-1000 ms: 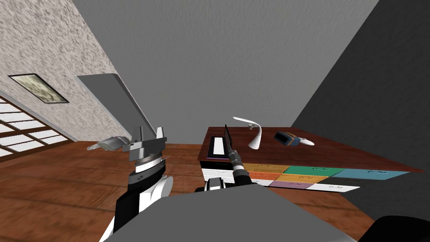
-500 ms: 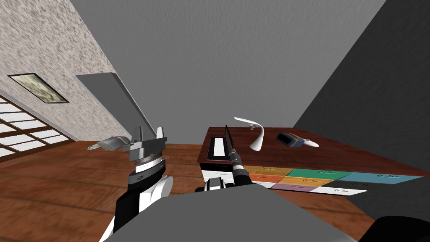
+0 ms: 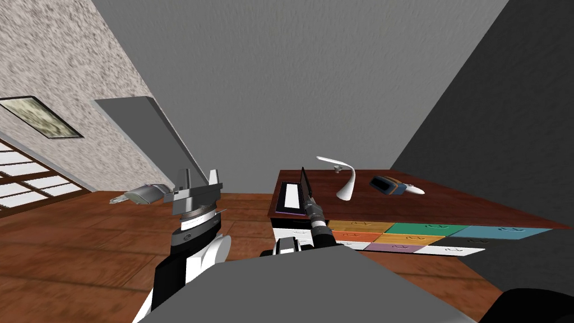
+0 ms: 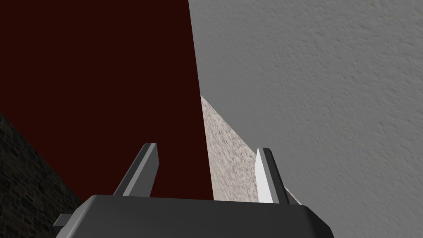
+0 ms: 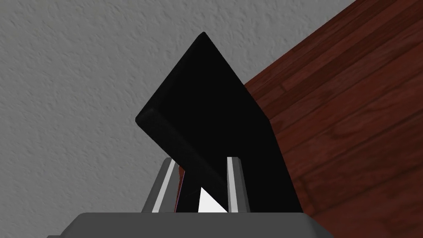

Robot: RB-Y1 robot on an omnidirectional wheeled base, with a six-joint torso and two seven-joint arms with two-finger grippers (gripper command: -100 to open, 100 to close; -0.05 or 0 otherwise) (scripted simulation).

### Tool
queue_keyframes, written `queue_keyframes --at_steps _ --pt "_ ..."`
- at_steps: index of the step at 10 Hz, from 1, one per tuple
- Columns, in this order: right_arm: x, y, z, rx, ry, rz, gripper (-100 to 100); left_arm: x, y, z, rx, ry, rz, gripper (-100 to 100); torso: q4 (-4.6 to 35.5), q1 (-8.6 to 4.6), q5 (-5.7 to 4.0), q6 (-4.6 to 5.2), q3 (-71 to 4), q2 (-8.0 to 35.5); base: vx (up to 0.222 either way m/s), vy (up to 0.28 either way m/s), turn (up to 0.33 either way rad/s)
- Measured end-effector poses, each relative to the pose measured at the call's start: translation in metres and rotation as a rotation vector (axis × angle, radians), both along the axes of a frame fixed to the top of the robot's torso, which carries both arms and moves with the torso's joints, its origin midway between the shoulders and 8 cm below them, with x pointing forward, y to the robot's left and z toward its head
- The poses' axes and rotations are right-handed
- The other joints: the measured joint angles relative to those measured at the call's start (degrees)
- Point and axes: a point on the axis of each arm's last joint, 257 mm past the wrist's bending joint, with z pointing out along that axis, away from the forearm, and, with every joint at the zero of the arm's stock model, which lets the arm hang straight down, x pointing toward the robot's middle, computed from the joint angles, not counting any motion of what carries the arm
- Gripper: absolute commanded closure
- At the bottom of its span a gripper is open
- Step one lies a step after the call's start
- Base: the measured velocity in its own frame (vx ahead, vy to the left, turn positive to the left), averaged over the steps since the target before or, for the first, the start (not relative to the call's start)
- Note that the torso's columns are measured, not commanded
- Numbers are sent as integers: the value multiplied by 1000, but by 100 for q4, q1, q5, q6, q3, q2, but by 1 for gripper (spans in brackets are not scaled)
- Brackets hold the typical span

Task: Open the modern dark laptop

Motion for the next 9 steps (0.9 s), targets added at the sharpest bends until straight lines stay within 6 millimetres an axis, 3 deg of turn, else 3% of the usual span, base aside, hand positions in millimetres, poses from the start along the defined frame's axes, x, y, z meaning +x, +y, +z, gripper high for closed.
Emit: queue_keyframes --at_steps 5,9 --pt "0 -2 -2 -164 17 7 100 0 0 0 0 0 0 0 -2 -8 -4 -3 4 3 3 70 -26" --pt "14 -6 -9 -322 18 4 100 0 0 0 0 0 0 0 -47 -11 -23 -6 -8 -32 -14 72 -14"
